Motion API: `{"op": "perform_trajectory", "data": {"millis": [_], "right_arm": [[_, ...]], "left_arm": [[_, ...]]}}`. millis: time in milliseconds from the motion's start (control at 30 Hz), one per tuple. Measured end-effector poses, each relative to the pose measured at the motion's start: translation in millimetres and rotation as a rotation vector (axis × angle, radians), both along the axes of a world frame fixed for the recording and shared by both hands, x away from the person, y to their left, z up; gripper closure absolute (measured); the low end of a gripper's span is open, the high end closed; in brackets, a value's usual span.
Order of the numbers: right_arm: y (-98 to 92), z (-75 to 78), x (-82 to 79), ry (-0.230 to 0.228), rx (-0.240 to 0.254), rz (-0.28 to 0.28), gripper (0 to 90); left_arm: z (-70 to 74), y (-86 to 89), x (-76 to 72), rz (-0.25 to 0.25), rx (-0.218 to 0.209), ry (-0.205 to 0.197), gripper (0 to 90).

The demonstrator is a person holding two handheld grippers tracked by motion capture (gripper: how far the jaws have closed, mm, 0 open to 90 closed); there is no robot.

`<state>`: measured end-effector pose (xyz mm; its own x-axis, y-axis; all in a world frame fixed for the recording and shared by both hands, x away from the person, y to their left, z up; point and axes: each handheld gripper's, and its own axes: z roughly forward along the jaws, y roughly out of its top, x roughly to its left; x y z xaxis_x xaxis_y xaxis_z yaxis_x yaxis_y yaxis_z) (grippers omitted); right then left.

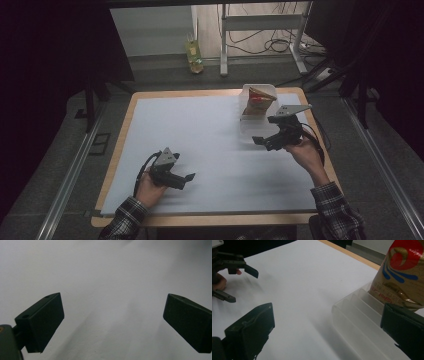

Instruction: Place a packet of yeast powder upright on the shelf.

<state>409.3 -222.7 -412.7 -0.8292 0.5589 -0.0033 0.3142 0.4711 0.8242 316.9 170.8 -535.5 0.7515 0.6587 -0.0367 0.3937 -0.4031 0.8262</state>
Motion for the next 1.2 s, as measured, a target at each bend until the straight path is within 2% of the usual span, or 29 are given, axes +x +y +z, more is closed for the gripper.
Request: {"op": "perform_trajectory", "data": {"millis": [167, 300, 467, 600, 800, 933, 1067, 1200], "right_arm": [[-1.7, -8.8, -5.7, -0.004, 0.01, 0.005, 0.0], [-0.5, -18.2, -9.0, -0.002, -0.012, 0.002, 0.0], [-0.3, -25.8, -13.3, -0.007, -0.012, 0.007, 0.0], [-0.9, -28.2, -17.2, -0.016, -0.016, 0.004, 0.0], [-3.5, -30.5, -26.8, -0.023, 0.004, -0.002, 0.0], [-6.1, -33.8, -35.9, -0.026, 0.011, 0.003, 0.0], [-8.1, -36.9, -43.5, -0.03, 0.018, 0.005, 0.0], [-10.6, -40.5, -50.7, -0.029, 0.022, 0.0, 0.0]], "left_arm": [[0.0, 0.0, -0.3, -0.001, 0.005, 0.002, 3.2], [0.0, -1.5, -1.3, -0.019, 0.016, -0.006, 3.3], [0.5, -1.5, -1.6, -0.024, 0.025, -0.012, 3.2], [2.7, 2.3, -1.2, -0.014, -0.009, -0.009, 3.1], [5.1, 3.6, -2.5, -0.006, -0.023, -0.02, 2.8], [3.9, 3.6, -2.2, -0.004, -0.035, -0.006, 1.2], [4.9, 2.6, -4.4, -0.003, -0.026, -0.034, 0.0], [7.2, 3.5, -7.3, 0.0, -0.041, -0.058, 0.0]]}}
